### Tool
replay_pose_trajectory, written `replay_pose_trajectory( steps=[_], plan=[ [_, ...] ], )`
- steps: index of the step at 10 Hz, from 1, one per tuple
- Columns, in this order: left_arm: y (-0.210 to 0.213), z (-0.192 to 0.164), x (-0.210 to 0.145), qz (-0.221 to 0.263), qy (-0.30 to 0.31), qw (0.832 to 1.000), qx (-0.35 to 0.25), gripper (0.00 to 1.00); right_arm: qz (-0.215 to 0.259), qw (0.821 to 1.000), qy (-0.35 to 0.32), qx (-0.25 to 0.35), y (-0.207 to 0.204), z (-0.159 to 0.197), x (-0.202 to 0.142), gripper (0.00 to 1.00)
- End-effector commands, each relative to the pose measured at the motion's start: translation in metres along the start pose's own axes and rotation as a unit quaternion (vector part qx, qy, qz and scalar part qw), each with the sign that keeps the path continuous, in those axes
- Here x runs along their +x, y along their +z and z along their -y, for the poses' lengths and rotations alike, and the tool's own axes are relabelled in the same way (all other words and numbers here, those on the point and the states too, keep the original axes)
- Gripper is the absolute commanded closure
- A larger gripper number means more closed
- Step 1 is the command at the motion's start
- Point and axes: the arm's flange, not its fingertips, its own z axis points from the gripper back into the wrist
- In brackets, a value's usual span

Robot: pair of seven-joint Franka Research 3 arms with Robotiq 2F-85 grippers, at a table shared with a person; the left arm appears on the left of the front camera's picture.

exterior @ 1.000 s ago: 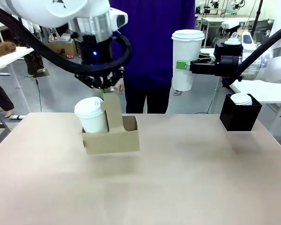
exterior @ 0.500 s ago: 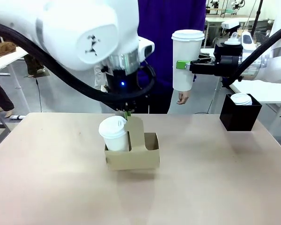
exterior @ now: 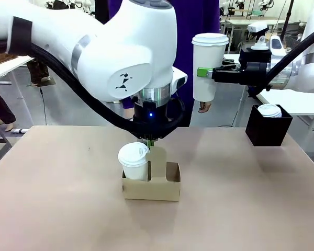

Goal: Pour a drink into a cup and package it in a carrier.
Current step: Position the Cup Carrier in the center of the table, then insert the held 600 ml Paper Cup into the Cup Carrier.

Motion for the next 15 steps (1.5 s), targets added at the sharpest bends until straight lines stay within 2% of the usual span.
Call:
replay_pose_trajectory(
  steps=[1, 2, 3, 11, 12, 13, 14, 15],
  plan=[
    [-0.003, 0.005, -0.002, 0.011, -0.005, 1.0, -0.004, 0.98, 0.0, 1.0, 0.005, -0.002, -0.002, -0.001, 0.004, 0.19],
    [0.0, 0.002, -0.001, -0.008, -0.029, 0.999, -0.009, 0.98, 0.0, 1.0, 0.005, -0.002, -0.002, -0.001, 0.004, 0.19],
    [-0.001, 0.003, -0.002, -0.001, -0.004, 1.0, -0.002, 0.98, 0.0, 1.0, 0.005, -0.002, -0.002, -0.001, 0.004, 0.19],
    [-0.001, 0.003, -0.002, -0.001, -0.004, 1.0, -0.002, 0.98, 0.0, 1.0, 0.005, -0.002, -0.002, -0.001, 0.004, 0.19],
    [0.0, 0.004, 0.0, -0.002, -0.009, 1.0, -0.005, 0.9, 0.0, 1.0, 0.005, -0.002, -0.002, -0.001, 0.004, 0.19],
    [0.003, -0.001, 0.002, -0.005, -0.024, 0.999, -0.026, 0.41, 0.0, 1.0, 0.005, -0.002, -0.002, -0.001, 0.004, 0.19],
    [0.006, -0.007, 0.005, -0.01, -0.025, 0.999, -0.029, 0.32, 0.0, 1.0, 0.005, -0.002, -0.002, -0.001, 0.004, 0.19],
    [0.01, -0.013, 0.008, -0.017, -0.027, 0.999, -0.034, 0.0, 0.0, 1.0, 0.005, -0.002, -0.002, -0.001, 0.004, 0.19]
  ],
)
